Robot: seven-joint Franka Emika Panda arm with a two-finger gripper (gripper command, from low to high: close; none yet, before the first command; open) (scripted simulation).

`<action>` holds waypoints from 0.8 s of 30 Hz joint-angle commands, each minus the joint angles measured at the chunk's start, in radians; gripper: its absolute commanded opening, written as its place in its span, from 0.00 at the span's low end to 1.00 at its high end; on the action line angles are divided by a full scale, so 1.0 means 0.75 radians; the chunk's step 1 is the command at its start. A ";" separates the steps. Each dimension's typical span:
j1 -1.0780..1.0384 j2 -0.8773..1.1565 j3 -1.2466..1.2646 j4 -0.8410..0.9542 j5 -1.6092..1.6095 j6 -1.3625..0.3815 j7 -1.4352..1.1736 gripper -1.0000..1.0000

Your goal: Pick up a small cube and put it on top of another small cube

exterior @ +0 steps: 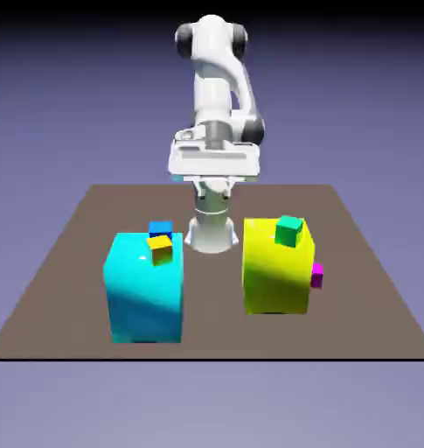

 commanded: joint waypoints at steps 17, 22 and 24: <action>0.310 0.782 0.558 0.468 -0.618 -0.809 0.176 0.50; 0.358 1.014 0.654 0.622 -0.660 -1.099 0.182 0.50; 0.377 1.107 0.692 0.683 -0.676 -1.215 0.185 0.50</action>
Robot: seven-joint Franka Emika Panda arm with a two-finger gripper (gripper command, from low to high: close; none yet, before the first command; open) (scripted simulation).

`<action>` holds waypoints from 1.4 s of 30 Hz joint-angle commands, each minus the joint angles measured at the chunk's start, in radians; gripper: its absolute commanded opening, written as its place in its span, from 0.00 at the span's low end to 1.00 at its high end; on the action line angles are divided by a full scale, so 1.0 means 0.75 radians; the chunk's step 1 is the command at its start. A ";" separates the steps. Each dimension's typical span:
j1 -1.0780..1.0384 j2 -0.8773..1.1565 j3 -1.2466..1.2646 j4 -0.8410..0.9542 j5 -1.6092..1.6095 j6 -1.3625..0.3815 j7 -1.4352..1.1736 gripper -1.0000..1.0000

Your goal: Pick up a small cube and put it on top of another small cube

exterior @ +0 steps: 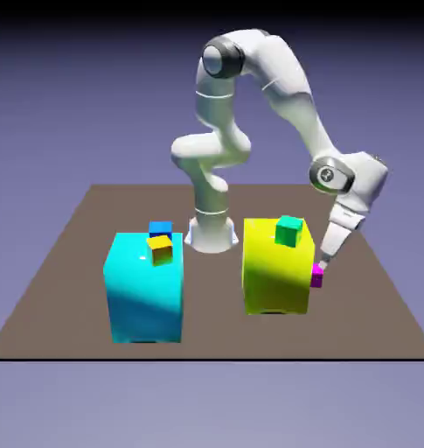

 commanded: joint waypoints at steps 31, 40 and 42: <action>-0.034 0.236 0.156 0.428 0.217 -0.876 -0.427 0.00; -0.197 -0.186 -0.017 0.454 0.491 -0.967 -0.921 0.00; -0.201 -0.196 -0.114 0.478 0.460 -0.983 -0.965 0.00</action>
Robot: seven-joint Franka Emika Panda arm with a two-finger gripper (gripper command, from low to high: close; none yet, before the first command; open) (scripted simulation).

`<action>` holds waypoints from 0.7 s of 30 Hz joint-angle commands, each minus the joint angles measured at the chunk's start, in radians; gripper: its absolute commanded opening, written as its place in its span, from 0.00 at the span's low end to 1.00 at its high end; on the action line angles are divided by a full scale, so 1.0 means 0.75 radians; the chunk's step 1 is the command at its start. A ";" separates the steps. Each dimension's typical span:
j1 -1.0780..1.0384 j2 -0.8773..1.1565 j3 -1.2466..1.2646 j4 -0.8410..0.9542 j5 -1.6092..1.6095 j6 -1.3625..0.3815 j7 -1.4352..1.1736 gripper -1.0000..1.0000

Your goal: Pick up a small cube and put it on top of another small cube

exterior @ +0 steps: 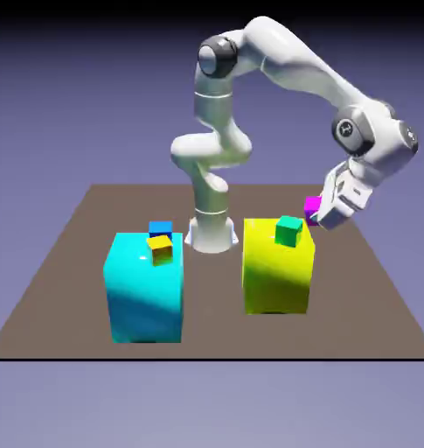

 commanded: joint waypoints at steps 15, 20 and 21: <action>0.040 0.079 -0.725 0.184 -0.369 -0.097 -0.170 0.00; 0.070 0.140 -0.839 0.163 -0.470 -0.059 -0.123 0.00; 0.073 0.131 -0.857 0.115 -0.474 -0.018 -0.113 0.00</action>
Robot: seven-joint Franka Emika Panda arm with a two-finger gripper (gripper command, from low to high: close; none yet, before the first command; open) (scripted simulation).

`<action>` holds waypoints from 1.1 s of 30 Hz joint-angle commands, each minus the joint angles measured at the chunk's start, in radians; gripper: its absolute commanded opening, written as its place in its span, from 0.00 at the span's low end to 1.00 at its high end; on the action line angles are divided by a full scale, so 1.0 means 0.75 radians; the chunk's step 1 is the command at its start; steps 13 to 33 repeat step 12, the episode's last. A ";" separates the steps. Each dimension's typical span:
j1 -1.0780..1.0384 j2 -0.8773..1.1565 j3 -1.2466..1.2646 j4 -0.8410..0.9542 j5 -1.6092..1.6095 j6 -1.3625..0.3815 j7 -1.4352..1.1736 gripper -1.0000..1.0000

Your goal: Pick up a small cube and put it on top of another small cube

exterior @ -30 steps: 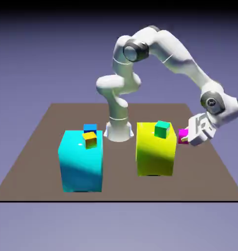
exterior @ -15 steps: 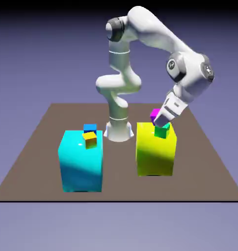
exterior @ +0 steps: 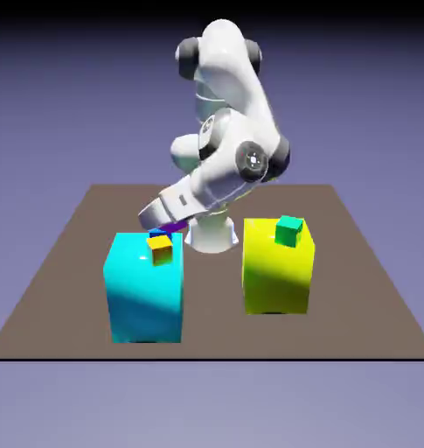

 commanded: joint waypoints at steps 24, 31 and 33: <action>-0.006 0.018 0.037 0.096 0.006 -0.081 -0.019 1.00; -0.006 0.018 0.037 0.096 0.006 -0.081 -0.019 1.00; -0.006 0.018 0.037 0.096 0.006 -0.081 -0.019 1.00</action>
